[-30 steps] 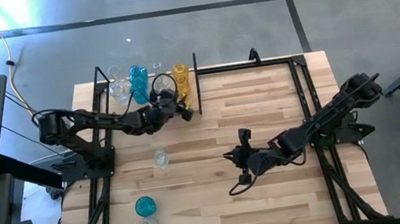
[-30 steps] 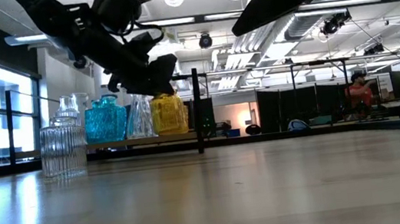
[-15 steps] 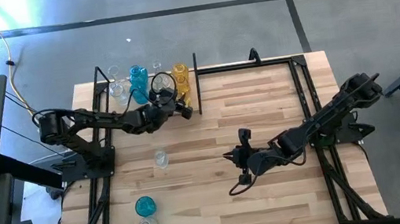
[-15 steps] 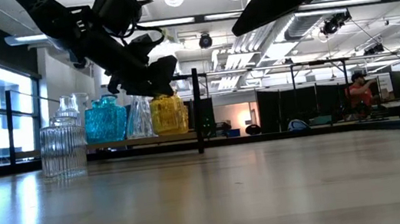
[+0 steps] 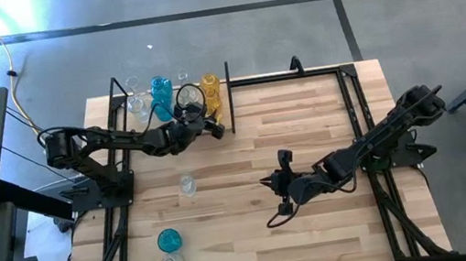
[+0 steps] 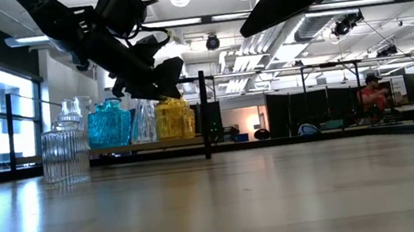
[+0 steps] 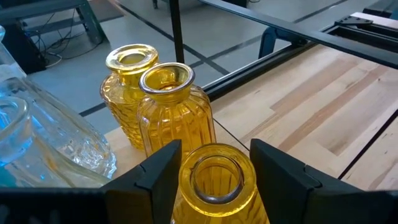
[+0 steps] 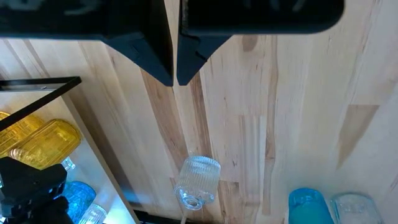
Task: Sort vases onto shelf
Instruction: Put the yellow vase on the shelf aligned with the other yellow vase
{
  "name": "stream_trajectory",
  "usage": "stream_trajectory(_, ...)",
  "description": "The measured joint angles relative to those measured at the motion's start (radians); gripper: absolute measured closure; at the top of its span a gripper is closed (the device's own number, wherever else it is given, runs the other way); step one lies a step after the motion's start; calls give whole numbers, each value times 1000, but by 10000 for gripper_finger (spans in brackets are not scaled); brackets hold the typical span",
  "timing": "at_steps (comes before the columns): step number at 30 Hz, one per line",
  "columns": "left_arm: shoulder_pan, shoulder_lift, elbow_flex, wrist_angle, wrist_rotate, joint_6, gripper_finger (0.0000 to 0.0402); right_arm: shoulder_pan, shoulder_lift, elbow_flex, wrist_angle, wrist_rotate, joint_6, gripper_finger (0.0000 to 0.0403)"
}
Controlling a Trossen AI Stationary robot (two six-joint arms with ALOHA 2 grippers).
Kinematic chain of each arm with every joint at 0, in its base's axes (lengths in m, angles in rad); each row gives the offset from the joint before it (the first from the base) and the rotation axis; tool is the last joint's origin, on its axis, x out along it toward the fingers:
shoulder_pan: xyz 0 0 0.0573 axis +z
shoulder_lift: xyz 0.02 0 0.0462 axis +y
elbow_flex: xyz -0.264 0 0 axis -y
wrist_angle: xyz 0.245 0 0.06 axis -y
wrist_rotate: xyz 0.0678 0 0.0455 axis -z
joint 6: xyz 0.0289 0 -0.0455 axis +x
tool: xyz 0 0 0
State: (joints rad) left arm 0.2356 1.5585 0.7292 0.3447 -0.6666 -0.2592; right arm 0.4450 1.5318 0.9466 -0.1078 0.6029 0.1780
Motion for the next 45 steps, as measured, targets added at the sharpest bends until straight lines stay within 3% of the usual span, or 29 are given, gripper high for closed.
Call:
stream_trajectory(8,0,0,0,5,-9,12,215,0,0,0,0,0,0,401)
stream_trajectory(21,-22,-4,1,18,-27,70,163,1,0,0,-6,0,0,401)
stream_trajectory(36,-198,-52,135,-14,-138,324,167,1,0,0,-23,0,1,401)
stream_trajectory(40,-248,-122,135,-158,-149,268,201,1,0,0,-26,0,3,401)
stream_trajectory(45,-293,-206,65,-251,-149,211,304,1,0,-12,-6,0,-44,401)
